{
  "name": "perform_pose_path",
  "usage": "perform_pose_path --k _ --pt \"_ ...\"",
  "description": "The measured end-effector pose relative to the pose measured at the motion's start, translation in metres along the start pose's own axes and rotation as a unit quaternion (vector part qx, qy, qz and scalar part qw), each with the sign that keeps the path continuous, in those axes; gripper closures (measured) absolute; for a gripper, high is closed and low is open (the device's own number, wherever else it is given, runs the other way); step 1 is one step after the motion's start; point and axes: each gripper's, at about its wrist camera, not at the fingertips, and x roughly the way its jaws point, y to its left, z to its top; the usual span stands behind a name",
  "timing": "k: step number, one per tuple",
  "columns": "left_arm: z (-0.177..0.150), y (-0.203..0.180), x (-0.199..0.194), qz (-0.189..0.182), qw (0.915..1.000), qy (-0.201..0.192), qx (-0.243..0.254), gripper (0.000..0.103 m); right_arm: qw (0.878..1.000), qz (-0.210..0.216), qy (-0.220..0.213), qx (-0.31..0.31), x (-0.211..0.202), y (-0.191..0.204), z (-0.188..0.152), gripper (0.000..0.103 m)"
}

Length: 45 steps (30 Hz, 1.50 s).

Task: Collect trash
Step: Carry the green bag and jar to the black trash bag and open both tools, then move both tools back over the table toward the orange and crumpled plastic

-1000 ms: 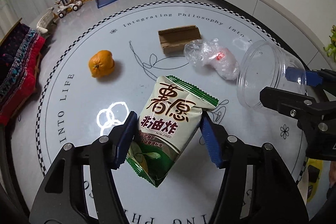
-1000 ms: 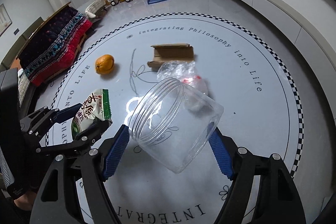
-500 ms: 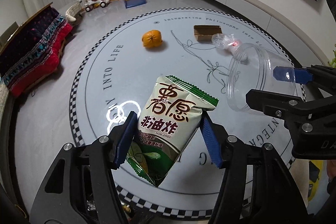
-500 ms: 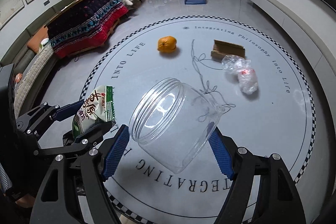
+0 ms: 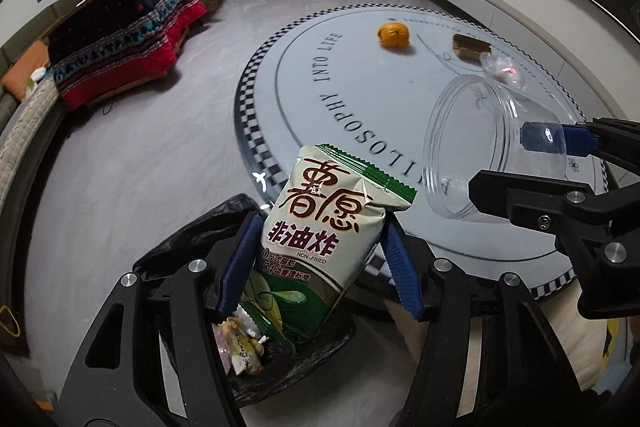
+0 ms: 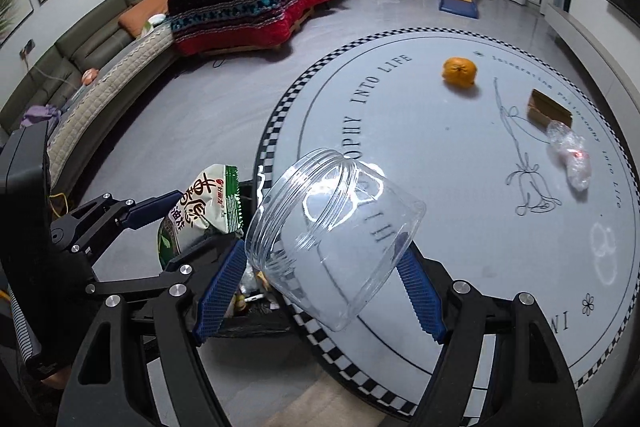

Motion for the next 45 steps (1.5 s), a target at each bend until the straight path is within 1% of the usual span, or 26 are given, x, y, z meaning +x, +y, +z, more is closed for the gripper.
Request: perform_pose_path --k 6,11,13,14,15,16,17,19,24,30,34,39,45 --pt "-0.042 0.049 -0.003 0.027 0.998 0.018 -0.054 0.043 0.998 0.035 0.018 -0.041 0.023 0.054 -0.004 0.026" --pt "-0.073 0.08 0.003 0.045 0.9935 0.038 -0.097 0.043 0.996 0.063 0.034 -0.061 0.046 0.088 -0.008 0.026" --pt "-0.085 0.092 0.006 0.052 0.9911 0.049 -0.112 0.042 0.993 0.083 0.043 -0.068 0.058 0.101 -0.007 0.025" --pt "-0.09 0.096 0.009 0.061 0.9899 0.059 -0.113 0.035 0.992 0.084 0.05 -0.077 0.065 0.109 -0.007 0.022" --pt "-0.094 0.101 0.011 0.078 0.9882 0.063 -0.116 0.007 0.993 0.075 0.051 -0.082 0.069 0.114 -0.007 0.021" --pt "-0.098 0.106 0.009 0.098 0.9864 0.058 -0.118 0.006 0.993 0.066 0.048 -0.085 0.072 0.118 -0.007 0.021" --pt "-0.1 0.109 0.009 0.11 0.9852 0.057 -0.119 0.006 0.993 0.068 0.046 -0.086 0.075 0.121 -0.007 0.021" --pt "-0.103 0.117 0.008 0.119 0.9826 0.06 -0.129 0.006 0.992 0.073 0.052 -0.084 0.077 0.121 -0.008 0.021" --pt "-0.106 0.131 0.006 0.111 0.981 0.051 -0.151 0.006 0.993 0.074 0.053 -0.075 0.076 0.11 -0.009 0.021" --pt "-0.1 0.121 0.005 0.094 0.9845 0.041 -0.142 0.006 0.995 0.067 0.05 -0.061 0.07 0.089 -0.009 0.021" --pt "-0.084 0.106 0.006 0.087 0.9874 0.036 -0.127 0.006 0.996 0.065 0.043 -0.045 0.061 0.068 -0.006 0.021" --pt "-0.058 0.082 0.009 0.069 0.9913 0.026 -0.109 0.006 0.997 0.06 0.031 -0.022 0.049 0.036 0.002 0.021" --pt "-0.016 0.044 0.017 0.045 0.996 0.015 -0.076 0.006 1.0 0.028 0.008 -0.002 0.031 -0.017 0.013 0.021"
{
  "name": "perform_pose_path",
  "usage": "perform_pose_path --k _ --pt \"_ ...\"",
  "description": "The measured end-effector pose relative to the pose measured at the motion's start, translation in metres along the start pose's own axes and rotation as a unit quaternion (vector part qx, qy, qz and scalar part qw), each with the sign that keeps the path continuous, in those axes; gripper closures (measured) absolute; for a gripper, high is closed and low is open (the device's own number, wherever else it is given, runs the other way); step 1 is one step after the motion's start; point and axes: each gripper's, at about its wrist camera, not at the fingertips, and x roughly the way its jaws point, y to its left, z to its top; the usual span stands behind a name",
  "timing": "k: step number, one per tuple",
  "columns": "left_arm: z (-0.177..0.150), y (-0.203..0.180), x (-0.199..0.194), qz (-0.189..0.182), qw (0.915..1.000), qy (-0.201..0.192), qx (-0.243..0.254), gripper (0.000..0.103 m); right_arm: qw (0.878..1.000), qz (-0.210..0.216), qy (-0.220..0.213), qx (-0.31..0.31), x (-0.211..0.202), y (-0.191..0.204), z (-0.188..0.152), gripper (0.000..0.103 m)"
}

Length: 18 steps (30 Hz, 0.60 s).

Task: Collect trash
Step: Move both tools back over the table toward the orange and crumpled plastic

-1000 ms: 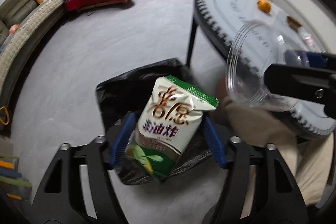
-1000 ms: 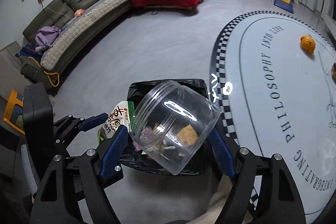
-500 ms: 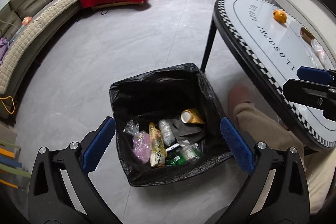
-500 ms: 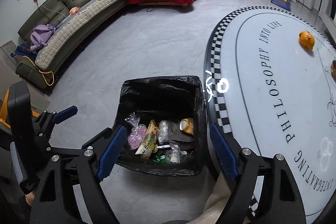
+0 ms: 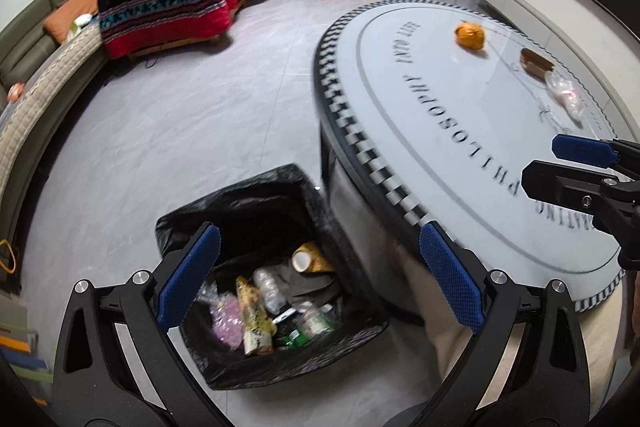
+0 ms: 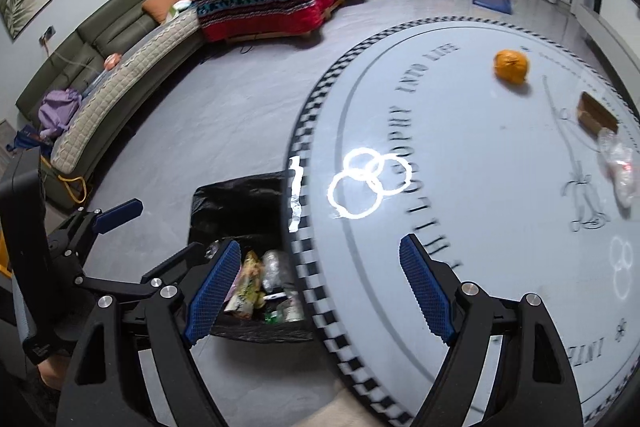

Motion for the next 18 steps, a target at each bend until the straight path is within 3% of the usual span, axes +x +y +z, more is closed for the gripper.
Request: perform_pose_path --k 18 --pt "0.118 -0.168 0.068 -0.066 0.993 0.011 0.097 0.006 0.987 -0.089 -0.029 0.134 -0.027 -0.213 0.037 0.021"
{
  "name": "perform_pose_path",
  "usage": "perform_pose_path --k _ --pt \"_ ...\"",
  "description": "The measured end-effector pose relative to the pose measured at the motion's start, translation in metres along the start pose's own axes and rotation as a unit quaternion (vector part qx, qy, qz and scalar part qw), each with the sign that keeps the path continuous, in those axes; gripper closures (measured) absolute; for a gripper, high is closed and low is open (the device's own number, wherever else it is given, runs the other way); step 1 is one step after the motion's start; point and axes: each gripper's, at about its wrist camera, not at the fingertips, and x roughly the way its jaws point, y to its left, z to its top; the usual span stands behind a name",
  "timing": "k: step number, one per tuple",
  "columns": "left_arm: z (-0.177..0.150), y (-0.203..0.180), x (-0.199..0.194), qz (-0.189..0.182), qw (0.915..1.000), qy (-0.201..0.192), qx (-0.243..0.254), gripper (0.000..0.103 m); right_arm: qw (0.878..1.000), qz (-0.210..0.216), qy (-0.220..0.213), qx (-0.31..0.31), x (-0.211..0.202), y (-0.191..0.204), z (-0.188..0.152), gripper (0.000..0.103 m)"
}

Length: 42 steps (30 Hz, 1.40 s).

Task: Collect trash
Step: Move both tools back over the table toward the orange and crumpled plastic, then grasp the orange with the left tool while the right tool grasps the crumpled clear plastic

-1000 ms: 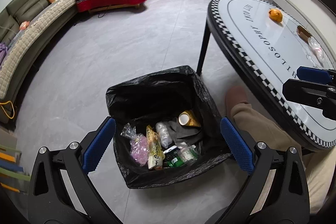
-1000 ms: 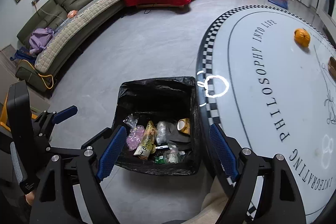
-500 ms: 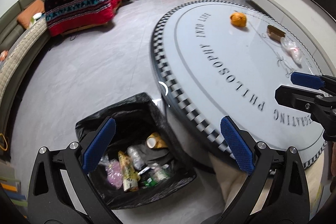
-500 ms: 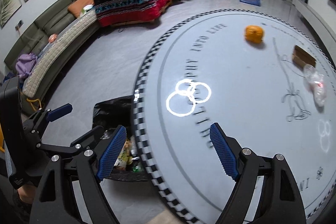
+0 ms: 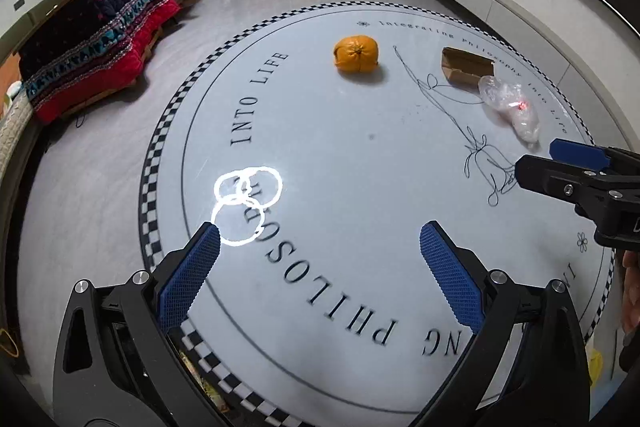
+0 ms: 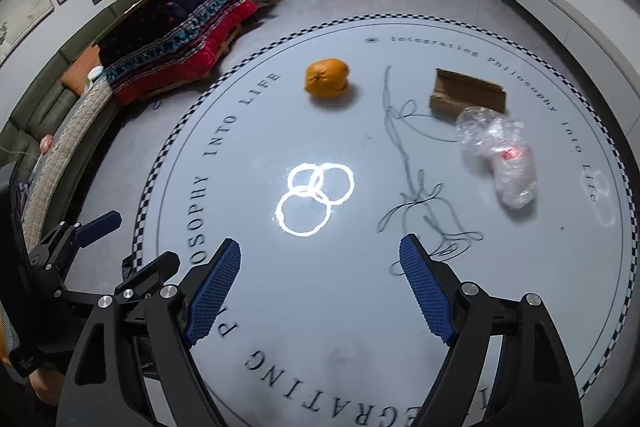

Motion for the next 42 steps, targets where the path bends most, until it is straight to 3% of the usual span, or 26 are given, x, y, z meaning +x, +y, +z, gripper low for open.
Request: perform_pose_path --k 7,16,19,21,24,29,36,37,38,39,42 --pt "0.048 -0.029 0.046 -0.005 0.9997 0.016 0.017 0.006 0.997 -0.065 -0.004 0.032 0.022 -0.08 0.04 0.021" --pt "0.099 -0.043 0.098 -0.007 0.9993 0.033 0.019 0.006 0.99 -0.13 0.038 0.026 0.083 -0.125 0.056 0.021" --pt "0.114 -0.044 0.113 -0.004 0.9992 0.035 0.018 0.006 0.99 -0.134 0.048 0.024 0.099 -0.13 0.057 0.033" --pt "0.125 -0.044 0.122 0.0 0.9994 0.032 0.012 0.006 0.989 -0.134 0.053 0.024 0.106 -0.133 0.058 0.052" --pt "0.139 -0.04 0.137 0.014 0.9994 0.03 -0.005 0.006 0.99 -0.128 0.041 0.03 0.106 -0.135 0.062 0.057" --pt "0.16 -0.03 0.161 0.014 0.9986 0.028 -0.043 0.006 0.994 -0.087 0.036 0.059 0.103 -0.139 0.065 0.059" --pt "0.177 -0.029 0.203 0.015 0.9974 0.048 -0.052 0.007 0.994 -0.08 0.034 0.06 0.102 -0.142 0.058 0.058" --pt "0.177 -0.029 0.205 0.016 0.9974 0.05 -0.05 0.012 0.994 -0.08 0.035 0.059 0.101 -0.142 0.057 0.058" --pt "0.176 -0.029 0.207 0.008 0.9975 0.053 -0.048 0.03 0.994 -0.08 0.035 0.058 0.101 -0.142 0.058 0.058" --pt "0.176 -0.031 0.207 -0.007 0.9973 0.053 -0.05 0.041 0.994 -0.082 0.036 0.056 0.101 -0.141 0.058 0.058" --pt "0.173 -0.039 0.197 0.007 0.9982 0.048 -0.033 0.048 0.994 -0.084 0.038 0.055 0.098 -0.141 0.055 0.058"
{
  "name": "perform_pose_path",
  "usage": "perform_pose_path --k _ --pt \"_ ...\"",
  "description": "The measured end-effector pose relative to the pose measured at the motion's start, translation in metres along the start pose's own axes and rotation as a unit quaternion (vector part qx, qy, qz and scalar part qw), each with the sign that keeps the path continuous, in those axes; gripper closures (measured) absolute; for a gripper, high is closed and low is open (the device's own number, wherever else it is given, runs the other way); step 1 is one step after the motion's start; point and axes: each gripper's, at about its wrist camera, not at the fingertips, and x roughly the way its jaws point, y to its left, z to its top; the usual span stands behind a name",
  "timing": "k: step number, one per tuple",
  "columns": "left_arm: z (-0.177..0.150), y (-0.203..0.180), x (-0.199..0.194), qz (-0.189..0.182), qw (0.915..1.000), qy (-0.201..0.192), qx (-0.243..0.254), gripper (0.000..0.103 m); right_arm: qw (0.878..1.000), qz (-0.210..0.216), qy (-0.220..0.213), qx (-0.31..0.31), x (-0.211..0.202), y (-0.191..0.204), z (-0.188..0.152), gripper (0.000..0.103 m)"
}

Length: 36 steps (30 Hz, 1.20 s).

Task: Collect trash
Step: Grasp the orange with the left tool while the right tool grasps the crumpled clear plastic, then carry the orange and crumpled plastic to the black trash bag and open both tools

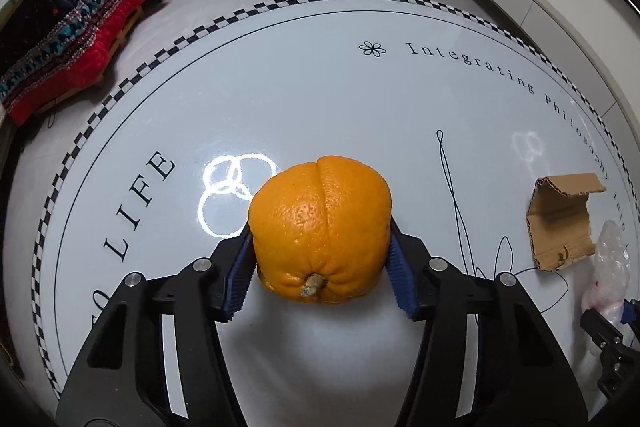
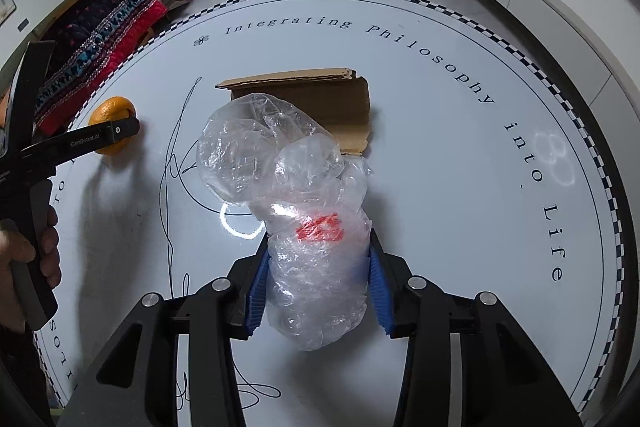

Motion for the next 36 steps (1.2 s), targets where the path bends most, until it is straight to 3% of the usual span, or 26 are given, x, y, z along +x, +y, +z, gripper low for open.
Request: perform_pose_path --k 17,36 --pt "-0.086 -0.002 -0.075 -0.027 0.9991 -0.006 0.031 0.05 1.0 0.029 -0.008 0.009 -0.05 0.023 -0.03 0.058" --pt "-0.215 0.04 -0.19 -0.017 0.9978 -0.058 0.026 0.049 0.995 0.075 -0.011 -0.066 -0.134 0.119 -0.119 0.058"
